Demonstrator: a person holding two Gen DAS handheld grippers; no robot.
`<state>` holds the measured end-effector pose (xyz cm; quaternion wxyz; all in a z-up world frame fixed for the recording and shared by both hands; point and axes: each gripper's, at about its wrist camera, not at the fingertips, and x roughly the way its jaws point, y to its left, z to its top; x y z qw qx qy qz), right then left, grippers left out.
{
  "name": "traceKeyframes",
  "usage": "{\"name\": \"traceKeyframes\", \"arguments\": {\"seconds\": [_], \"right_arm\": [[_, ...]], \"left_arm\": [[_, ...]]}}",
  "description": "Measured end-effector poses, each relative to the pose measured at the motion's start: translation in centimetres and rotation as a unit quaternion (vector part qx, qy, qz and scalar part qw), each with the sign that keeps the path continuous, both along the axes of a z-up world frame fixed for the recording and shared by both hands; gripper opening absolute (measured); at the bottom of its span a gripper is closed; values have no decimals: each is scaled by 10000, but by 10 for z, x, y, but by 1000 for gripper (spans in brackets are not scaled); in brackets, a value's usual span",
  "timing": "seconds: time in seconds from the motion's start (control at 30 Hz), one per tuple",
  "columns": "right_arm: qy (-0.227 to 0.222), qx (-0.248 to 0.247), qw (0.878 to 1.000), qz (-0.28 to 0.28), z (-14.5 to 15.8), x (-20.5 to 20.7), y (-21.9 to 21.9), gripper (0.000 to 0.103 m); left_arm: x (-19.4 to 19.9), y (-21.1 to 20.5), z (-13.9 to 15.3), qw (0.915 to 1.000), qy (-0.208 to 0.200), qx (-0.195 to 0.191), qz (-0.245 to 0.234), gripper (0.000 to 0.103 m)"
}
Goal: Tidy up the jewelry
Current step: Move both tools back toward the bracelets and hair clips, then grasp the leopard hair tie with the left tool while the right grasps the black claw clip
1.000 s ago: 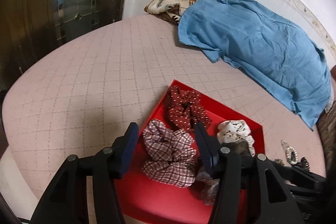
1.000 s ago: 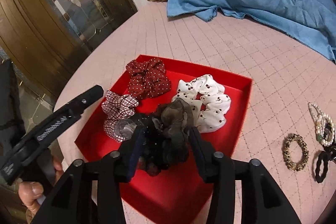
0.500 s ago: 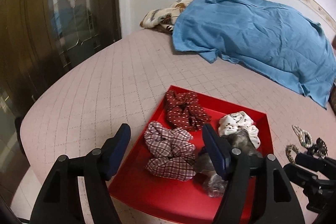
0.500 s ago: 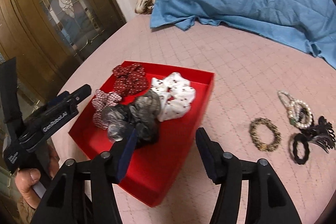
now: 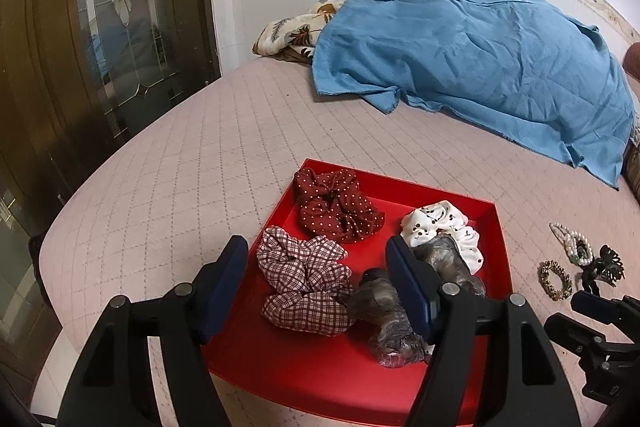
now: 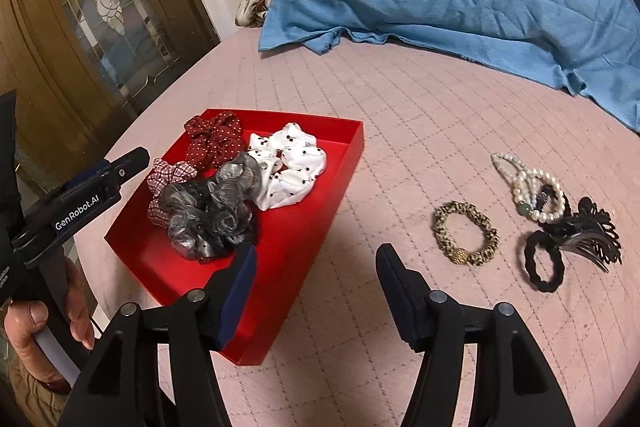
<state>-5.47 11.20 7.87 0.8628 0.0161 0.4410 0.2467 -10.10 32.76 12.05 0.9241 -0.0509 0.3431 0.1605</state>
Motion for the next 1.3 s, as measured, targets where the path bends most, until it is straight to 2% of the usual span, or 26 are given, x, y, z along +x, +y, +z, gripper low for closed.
{"name": "traceKeyframes", "arguments": {"seconds": [0.37, 0.53, 0.73, 0.93, 1.1, 1.2, 1.3], "right_arm": [[-121, 38, 9994, -323, 4, -4, -47, 67], [-151, 21, 9964, -831, 5, -8, -111, 68], [-201, -245, 9869, -1581, 7, -13, -206, 69], [-111, -108, 9773, -2114, 2, 0, -269, 70], [-15, 200, 9779, -2081, -9, 20, -282, 70], [50, 421, 9819, -1844, -16, 32, -279, 70], [66, 378, 9880, -1496, -24, 46, -270, 70]], "left_arm": [[6, -21, 0, 9997, 93, 170, -130, 70], [4, -35, 2, 9994, -13, 253, -234, 70], [-3, -66, 11, 9973, -180, 351, -622, 70], [-1, -111, 24, 9914, -116, -58, -1299, 70], [19, -154, 11, 9851, 277, -149, -1693, 70], [35, -176, 0, 9809, 475, -230, -1871, 70], [58, -195, -16, 9768, 727, -308, -1990, 70]]}}
